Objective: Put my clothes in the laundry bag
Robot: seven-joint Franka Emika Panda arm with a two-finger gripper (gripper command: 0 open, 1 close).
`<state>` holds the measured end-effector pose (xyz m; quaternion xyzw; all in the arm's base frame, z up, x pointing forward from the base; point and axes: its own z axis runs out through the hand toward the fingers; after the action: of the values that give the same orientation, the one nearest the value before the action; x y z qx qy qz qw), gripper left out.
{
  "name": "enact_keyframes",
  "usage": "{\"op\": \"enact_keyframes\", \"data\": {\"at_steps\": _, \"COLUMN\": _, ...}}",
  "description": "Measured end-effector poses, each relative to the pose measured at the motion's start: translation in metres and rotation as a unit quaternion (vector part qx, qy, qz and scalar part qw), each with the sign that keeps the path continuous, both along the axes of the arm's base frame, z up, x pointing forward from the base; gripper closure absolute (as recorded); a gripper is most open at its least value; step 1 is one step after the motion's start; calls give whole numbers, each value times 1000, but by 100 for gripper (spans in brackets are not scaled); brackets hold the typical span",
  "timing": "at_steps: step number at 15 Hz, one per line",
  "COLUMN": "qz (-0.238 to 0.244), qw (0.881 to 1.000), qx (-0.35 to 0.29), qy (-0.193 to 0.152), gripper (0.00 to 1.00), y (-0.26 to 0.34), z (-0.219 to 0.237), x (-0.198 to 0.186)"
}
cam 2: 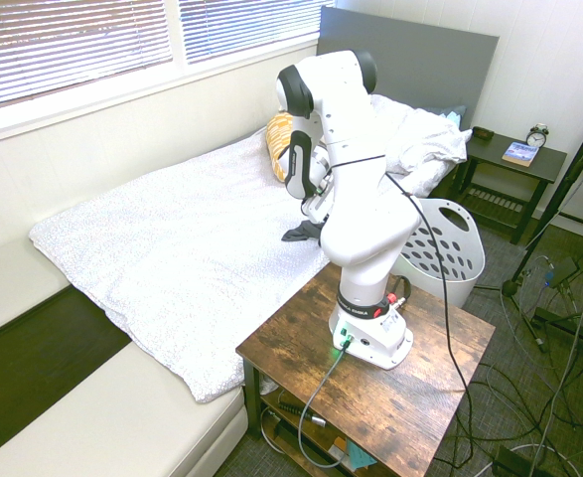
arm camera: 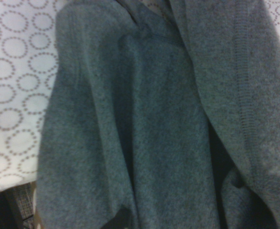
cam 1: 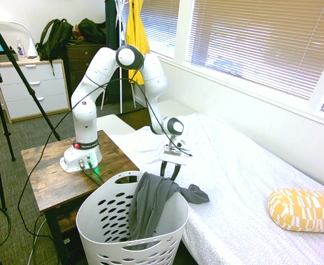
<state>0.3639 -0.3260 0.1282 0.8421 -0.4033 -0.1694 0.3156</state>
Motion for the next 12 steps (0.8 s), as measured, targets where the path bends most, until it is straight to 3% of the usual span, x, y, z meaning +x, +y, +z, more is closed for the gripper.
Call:
{"op": "enact_keyframes", "data": {"at_steps": 3, "qz": 7, "qw": 1000, "qx": -17, "qy": -6, "gripper": 0, "y": -11, "z": -17, "x": -6}}
{"op": "enact_keyframes", "data": {"at_steps": 4, "qz": 8, "qw": 1000, "qx": -22, "qy": -7, "gripper": 100, "y": -11, "z": -22, "x": -7}}
{"op": "enact_keyframes", "data": {"at_steps": 12, "qz": 6, "qw": 999, "qx": -31, "qy": -30, "gripper": 100, "y": -11, "z": -25, "x": 4}}
